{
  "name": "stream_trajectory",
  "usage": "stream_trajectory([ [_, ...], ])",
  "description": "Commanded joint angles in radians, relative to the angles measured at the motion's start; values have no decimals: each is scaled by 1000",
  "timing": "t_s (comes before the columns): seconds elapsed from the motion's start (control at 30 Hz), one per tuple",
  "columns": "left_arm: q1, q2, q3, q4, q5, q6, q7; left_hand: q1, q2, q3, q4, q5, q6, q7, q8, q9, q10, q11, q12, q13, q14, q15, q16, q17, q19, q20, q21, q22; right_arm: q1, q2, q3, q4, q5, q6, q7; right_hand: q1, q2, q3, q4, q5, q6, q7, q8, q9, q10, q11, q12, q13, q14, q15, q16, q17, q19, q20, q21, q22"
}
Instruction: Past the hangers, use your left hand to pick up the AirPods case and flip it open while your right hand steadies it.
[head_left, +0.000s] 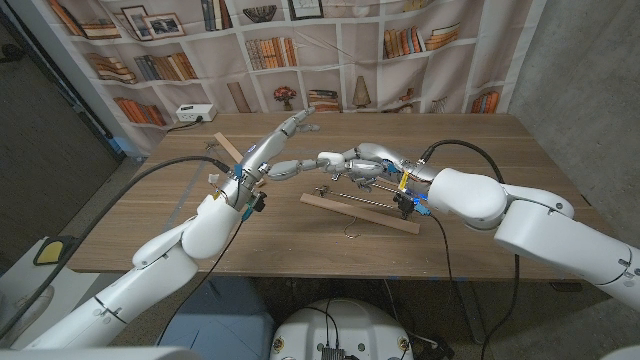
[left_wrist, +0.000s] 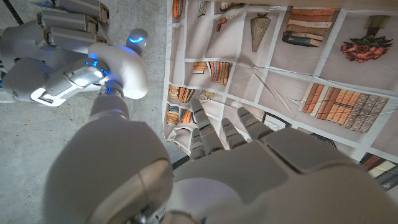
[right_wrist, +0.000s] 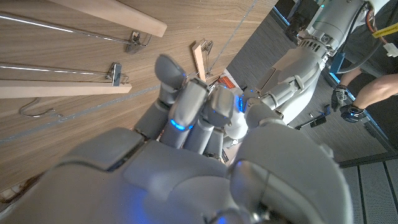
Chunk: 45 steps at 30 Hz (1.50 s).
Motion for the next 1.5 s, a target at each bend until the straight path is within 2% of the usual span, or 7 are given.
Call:
stream_trajectory([
  [0.03, 11, 0, -13, 3, -6, -12, 5, 3, 4, -5, 4, 8, 5, 0, 3, 1, 12, -3, 7, 4, 5, -4, 6, 4, 8, -1, 2, 0, 14, 6, -24, -10, -41, -22, -4, 56, 60, 21, 22, 4, 222, 15, 9, 4, -2, -5, 2, 0, -5, -1, -5, 1, -1, -59, 6, 9],
  [0.43, 12, -2, -23, 3, -8, -14, 2, -1, 8, -11, 10, 11, 6, -2, 4, 1, 14, -2, 7, 5, 5, -6, 6, 4, 8, -1, 2, 0, 26, 13, -49, -25, -100, -45, -8, 71, 60, 29, 14, 10, 225, 30, 9, 4, 5, -5, -4, -15, -2, -1, -4, 0, 2, -59, 4, 5],
  [0.87, 33, -1, -46, 6, -14, -19, 9, -5, 12, -18, 16, 14, 7, -2, 4, 2, 15, -3, 7, 6, 7, -7, 6, 4, 8, -2, 1, 0, 24, 18, -82, -44, -194, -86, -32, 76, 59, 27, 14, 10, 228, 26, 9, 4, 6, -5, -4, -17, -2, -1, -5, 0, -4, -59, 2, 4],
  [1.23, 43, -4, -61, 10, -20, -22, 11, -10, 16, -24, 22, 16, 9, -4, 4, 1, 18, -6, 8, 7, 7, -8, 5, 4, 9, -4, 2, 0, 44, 30, -150, -66, -346, -134, -36, 77, 58, 24, 14, 9, 228, 23, 8, 4, 7, -5, -4, -20, -2, -1, -5, 0, -2, -59, 5, 8],
  [1.5, 45, -8, -65, 16, -21, -19, 13, -13, 18, -29, 26, 17, 8, -4, 3, 1, 18, -5, 7, 8, 8, -7, 5, 4, 8, -3, 1, 0, 13, 35, -141, -43, -383, -79, -43, 77, 57, 22, 15, 9, 230, 21, 9, 4, 10, -5, 0, -15, -3, -1, -6, 1, -4, -59, 2, 5],
])
